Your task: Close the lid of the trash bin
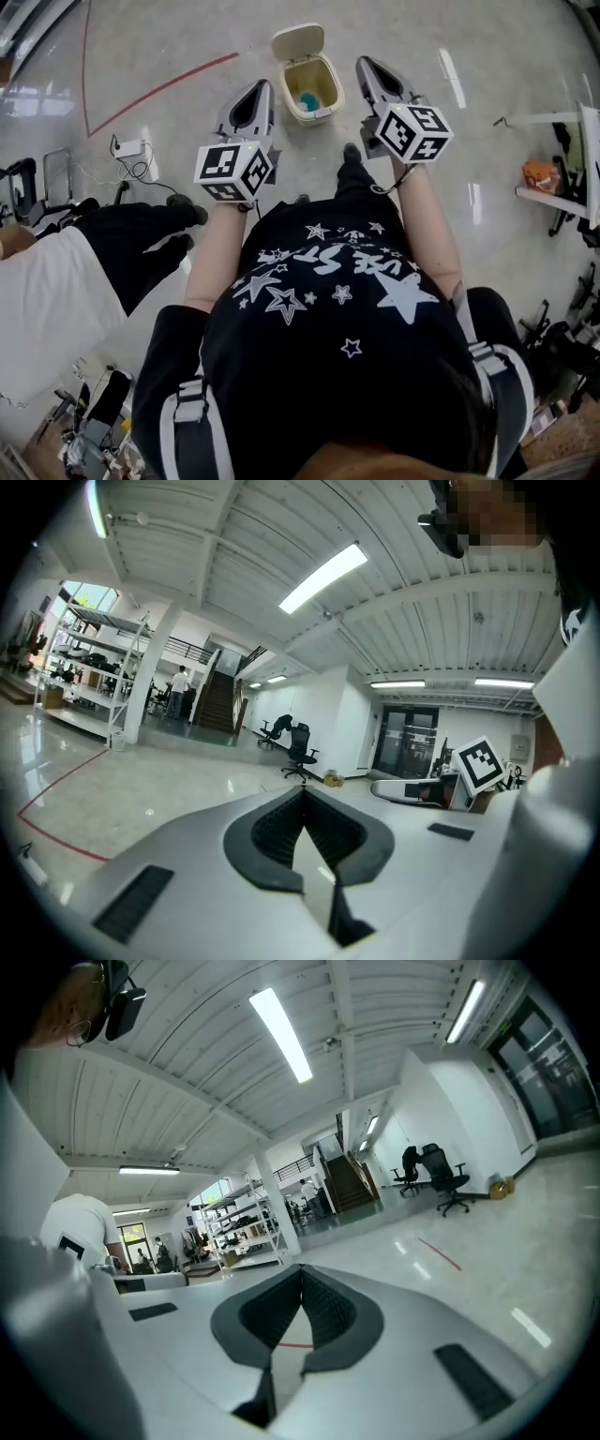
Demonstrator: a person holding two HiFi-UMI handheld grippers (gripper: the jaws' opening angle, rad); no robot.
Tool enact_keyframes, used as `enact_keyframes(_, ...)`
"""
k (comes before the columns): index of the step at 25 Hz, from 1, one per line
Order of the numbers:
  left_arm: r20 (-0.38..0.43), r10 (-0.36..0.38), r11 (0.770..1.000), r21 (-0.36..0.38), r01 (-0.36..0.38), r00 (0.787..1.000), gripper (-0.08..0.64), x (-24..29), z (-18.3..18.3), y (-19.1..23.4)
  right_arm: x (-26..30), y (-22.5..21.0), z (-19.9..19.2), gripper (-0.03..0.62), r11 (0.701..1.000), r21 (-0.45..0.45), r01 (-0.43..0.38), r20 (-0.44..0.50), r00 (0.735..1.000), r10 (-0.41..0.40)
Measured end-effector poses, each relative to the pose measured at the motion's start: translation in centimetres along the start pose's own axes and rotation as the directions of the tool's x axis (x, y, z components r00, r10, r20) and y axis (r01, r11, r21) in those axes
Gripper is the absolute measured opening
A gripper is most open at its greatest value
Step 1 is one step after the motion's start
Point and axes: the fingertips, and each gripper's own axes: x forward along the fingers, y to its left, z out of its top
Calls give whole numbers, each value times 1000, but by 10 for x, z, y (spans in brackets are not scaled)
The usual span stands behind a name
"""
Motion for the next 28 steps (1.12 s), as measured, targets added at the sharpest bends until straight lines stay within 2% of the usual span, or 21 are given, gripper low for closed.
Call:
enact_keyframes(8,11,110,994,-1,-110,994,11,65,7,3,52,-59,22,6,996,6,-87,-64,994,87)
enact_keyframes(18,27,277,961,-20,-276,961,11,115,-2,-8,95,-115,32,6,974,33,-225,-150,962,227)
enact_keyframes(24,32,354,935,-28,-353,935,11,122,-4,-7,120,-123,30,6,956,51,-288,-187,938,292)
enact_keyframes(28,12,364,931,-13,-364,931,11,123,-10,3,133,-118,23,6,954,70,-292,-198,933,300)
